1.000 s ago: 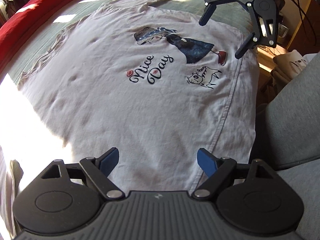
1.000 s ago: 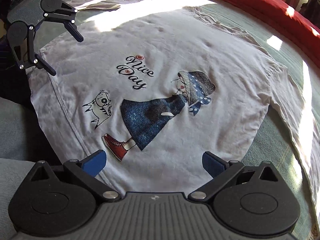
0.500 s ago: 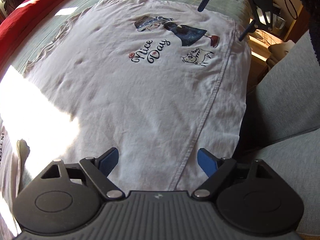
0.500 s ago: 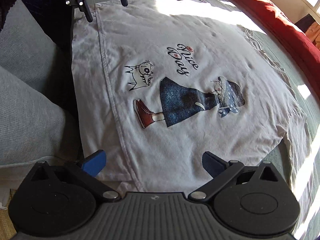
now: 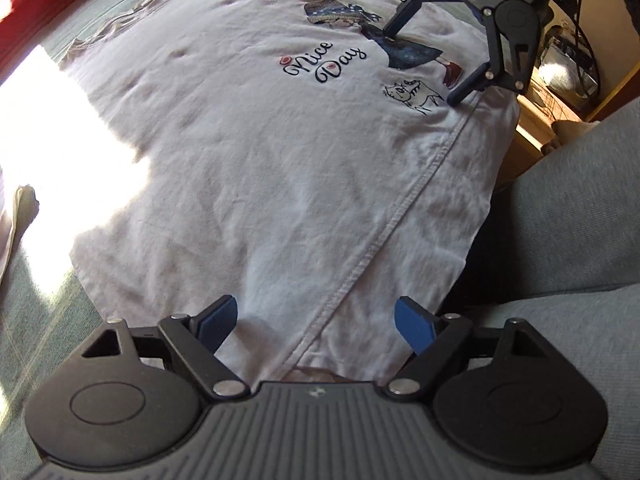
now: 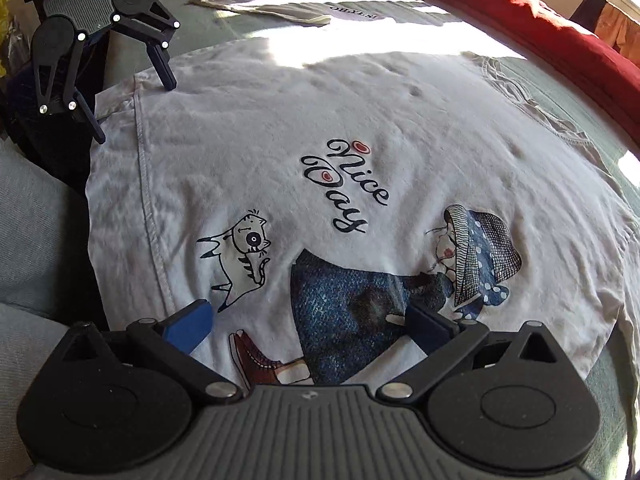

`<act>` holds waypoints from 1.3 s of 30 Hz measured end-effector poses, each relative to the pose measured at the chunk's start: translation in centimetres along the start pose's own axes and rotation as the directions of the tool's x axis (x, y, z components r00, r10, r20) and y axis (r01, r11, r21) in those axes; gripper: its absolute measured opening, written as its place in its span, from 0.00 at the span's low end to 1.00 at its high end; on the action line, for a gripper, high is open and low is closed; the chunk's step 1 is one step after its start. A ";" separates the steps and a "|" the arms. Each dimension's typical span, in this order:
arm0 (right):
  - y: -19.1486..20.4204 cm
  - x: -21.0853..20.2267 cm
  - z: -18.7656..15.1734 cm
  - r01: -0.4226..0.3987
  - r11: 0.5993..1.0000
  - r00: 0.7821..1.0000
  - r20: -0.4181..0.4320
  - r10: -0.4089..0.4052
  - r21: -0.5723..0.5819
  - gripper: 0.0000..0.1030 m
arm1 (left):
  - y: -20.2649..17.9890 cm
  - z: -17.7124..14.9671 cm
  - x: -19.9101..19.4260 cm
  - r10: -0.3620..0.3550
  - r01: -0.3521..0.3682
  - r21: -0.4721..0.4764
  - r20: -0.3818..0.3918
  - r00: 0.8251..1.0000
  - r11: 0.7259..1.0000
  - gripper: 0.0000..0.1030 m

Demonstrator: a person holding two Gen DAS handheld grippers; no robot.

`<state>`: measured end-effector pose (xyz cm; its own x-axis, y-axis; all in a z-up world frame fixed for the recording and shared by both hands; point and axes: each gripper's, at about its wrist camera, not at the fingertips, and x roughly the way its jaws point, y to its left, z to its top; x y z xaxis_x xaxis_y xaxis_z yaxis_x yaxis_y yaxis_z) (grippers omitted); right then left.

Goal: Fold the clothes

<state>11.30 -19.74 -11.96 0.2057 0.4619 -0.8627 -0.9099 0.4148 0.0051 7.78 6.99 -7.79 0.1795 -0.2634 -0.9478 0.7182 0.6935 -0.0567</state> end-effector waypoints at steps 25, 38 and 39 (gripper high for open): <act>-3.3 0.5 4.9 0.005 0.963 0.957 -0.280 0.073 0.268 1.00 | 9.1 5.1 0.2 0.142 -0.109 -0.316 0.086 0.986 0.942 0.84; -10.6 1.9 11.3 0.110 0.856 0.984 -0.174 -0.023 0.506 1.00 | 13.6 12.9 3.4 0.314 -0.232 -0.451 0.115 0.942 0.862 0.84; -11.0 2.1 11.8 0.114 0.856 0.986 -0.161 -0.036 0.505 1.00 | 14.1 13.2 3.6 0.327 -0.234 -0.471 0.126 0.937 0.850 0.84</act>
<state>25.94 -14.11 -7.86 0.1779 0.3139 -0.9326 -0.5732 0.8034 0.1610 27.44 6.95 -7.85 0.4873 -0.1041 -0.8670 0.2520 0.9674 0.0254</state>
